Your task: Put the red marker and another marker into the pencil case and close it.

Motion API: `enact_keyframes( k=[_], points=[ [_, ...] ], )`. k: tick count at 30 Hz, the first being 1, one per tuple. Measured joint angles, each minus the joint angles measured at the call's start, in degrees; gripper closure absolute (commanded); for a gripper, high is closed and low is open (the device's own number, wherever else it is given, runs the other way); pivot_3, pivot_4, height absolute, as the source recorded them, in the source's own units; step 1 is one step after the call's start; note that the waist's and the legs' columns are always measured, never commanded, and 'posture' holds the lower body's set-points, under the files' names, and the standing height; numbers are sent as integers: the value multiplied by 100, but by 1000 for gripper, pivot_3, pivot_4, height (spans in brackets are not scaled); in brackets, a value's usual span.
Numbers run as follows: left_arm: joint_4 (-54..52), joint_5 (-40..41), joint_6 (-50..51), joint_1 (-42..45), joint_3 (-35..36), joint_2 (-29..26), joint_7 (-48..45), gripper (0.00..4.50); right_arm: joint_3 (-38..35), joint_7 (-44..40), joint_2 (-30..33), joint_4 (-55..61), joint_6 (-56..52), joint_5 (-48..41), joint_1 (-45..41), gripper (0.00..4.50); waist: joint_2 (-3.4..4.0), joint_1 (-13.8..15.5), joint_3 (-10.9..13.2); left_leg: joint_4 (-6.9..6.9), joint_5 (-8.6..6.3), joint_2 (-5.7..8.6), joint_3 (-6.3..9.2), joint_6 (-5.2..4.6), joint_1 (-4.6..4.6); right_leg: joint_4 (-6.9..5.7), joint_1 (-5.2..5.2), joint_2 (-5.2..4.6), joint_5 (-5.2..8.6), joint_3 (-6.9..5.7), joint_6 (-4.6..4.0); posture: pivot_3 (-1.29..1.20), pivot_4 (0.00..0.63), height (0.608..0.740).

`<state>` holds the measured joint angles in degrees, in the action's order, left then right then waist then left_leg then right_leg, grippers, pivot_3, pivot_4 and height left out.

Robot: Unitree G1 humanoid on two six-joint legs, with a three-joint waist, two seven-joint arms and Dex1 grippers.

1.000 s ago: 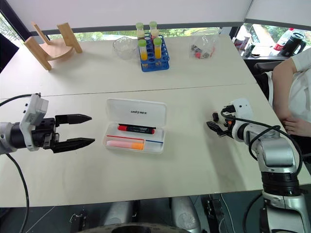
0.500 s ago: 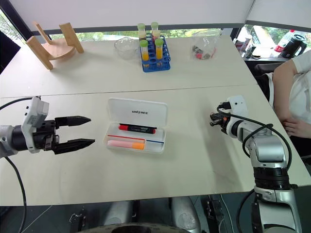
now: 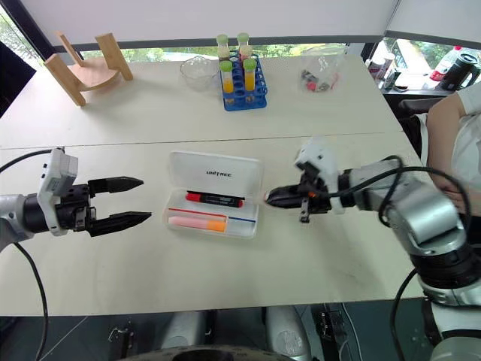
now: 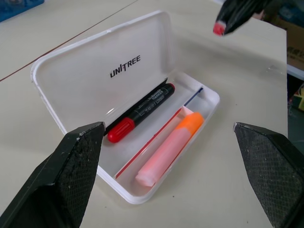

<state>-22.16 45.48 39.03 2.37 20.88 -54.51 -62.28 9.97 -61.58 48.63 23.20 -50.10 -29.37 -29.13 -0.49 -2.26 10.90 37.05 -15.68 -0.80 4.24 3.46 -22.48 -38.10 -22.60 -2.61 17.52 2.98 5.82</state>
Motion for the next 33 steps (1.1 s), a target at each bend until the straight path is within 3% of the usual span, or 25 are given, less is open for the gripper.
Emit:
enact_keyframes(
  k=[6, 13, 21, 24, 30, 31, 33],
  points=[
    [-161, 31, 62, 7, -38, 10, 139, 0, 953, 47, -613, -638, 780, 743, -112, 4480, -1, -17, 1, -2, 0, -2, 3, 0, 0, -1, -4, 3, 0, -1, 0, 0, 150, 740],
    [-403, 276, 256, -214, 36, 75, 339, 0, 1250, 249, -1135, -1115, 931, 1118, -205, 4480, 0, -18, 2, -3, 0, -2, 7, 1, -2, -3, -6, 3, 0, -2, 0, 0, 150, 740],
    [-517, 383, 321, -282, 71, 74, 470, 0, 1454, 98, -1239, -1016, 839, 1114, -257, 4480, 0, -15, 2, -2, 0, -1, 8, 1, -2, -3, -5, 2, 0, -3, 0, 0, 150, 740],
    [-517, 383, 321, -287, 71, 74, 503, 0, 1454, 75, -1254, -948, 811, 1113, -260, 3242, 0, -16, 2, -3, 0, -1, 8, 1, -1, -3, -5, 3, 0, -4, -1, 0, 150, 740],
    [-496, 342, 312, -435, 74, 75, 605, 0, 1429, 84, -1279, -918, 615, 1059, -343, 295, 0, -20, 1, -3, 0, -1, 9, 1, -2, -3, -6, 3, 0, -4, -1, 0, 150, 740],
    [-493, 323, 298, -437, 74, 77, 623, 0, 1412, 77, -1276, -879, 564, 1036, -363, 75, 0, -19, 2, -3, 0, -1, 10, 1, -2, -3, -6, 3, 0, -5, -1, 0, 150, 740],
    [-470, 271, 265, -436, 76, 121, 683, 0, 1374, 25, -1232, -781, 466, 951, -424, 75, 0, -18, 2, -3, 0, -1, 9, 1, -1, -3, -5, 3, 0, -5, -1, 0, 150, 740]
  ],
)
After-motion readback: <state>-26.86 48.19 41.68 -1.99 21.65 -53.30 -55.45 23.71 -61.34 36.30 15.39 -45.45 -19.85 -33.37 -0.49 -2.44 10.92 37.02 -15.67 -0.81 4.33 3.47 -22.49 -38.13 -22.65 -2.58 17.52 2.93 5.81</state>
